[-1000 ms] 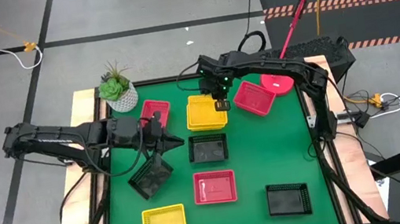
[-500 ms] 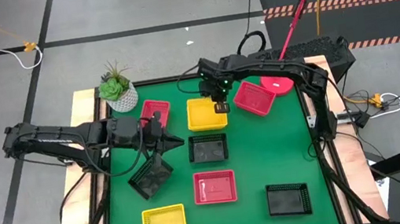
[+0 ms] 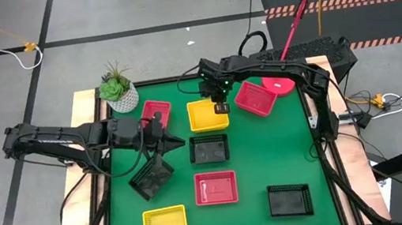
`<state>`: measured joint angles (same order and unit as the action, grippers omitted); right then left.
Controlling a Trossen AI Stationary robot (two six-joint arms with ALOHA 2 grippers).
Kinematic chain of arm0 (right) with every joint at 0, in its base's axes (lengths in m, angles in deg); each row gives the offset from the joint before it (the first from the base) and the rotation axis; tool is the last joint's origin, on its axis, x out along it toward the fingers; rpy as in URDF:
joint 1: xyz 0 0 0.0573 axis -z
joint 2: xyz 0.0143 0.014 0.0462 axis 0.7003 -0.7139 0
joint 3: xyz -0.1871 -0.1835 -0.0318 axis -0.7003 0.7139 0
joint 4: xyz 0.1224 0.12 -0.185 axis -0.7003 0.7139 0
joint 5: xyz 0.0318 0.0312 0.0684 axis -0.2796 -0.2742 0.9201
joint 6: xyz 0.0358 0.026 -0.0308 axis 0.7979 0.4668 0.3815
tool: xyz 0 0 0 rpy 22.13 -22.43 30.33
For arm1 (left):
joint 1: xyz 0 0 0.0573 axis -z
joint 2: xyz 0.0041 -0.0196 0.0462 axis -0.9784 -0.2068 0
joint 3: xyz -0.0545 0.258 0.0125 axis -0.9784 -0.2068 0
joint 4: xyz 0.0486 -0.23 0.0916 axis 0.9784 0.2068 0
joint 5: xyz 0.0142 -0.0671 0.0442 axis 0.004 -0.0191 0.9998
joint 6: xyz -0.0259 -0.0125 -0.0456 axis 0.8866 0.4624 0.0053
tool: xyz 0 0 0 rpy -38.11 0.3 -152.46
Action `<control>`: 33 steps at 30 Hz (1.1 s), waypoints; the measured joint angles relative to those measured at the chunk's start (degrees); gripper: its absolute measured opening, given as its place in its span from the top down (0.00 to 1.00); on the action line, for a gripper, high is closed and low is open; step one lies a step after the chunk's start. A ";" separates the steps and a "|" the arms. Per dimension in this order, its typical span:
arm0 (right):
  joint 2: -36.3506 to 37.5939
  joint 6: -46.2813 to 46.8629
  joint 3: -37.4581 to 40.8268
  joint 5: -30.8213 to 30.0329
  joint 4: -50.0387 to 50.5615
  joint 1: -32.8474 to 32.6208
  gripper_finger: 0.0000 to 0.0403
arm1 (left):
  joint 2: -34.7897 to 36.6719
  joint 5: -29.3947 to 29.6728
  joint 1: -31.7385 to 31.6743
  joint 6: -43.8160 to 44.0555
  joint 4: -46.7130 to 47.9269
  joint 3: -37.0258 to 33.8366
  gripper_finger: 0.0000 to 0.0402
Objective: Stack baskets by color
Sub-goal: Stack the middle right yellow basket on the top yellow basket
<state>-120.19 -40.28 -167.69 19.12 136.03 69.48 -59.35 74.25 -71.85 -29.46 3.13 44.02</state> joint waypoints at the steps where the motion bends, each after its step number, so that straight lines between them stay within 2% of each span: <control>1: 0.00 0.00 0.00 0.00 0.00 0.00 0.93 | 0.00 0.00 -0.01 0.00 0.00 0.00 0.91; 11: 0.00 1.33 0.00 0.00 -1.11 0.00 0.73 | 0.00 0.01 -0.01 -0.09 0.01 0.00 0.91; 16: 0.00 1.49 0.00 -0.02 -1.03 0.00 0.69 | 0.00 0.00 0.01 -0.11 0.06 0.00 0.91; 20: 0.00 1.51 0.00 -0.33 -0.31 -0.02 0.75 | 0.00 0.01 -0.01 -0.37 0.12 0.00 0.91; 26: 0.00 1.49 0.00 -0.37 -0.54 -0.02 0.96 | 0.00 0.02 -0.01 -1.05 0.13 0.00 0.91; 33: 0.52 2.11 0.00 -0.11 -0.92 -0.02 0.95 | 0.00 0.02 -0.01 -1.07 0.15 0.00 0.91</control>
<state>-119.66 -38.17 -167.69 19.01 135.11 69.46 -59.35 74.27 -71.86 -30.53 3.28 44.02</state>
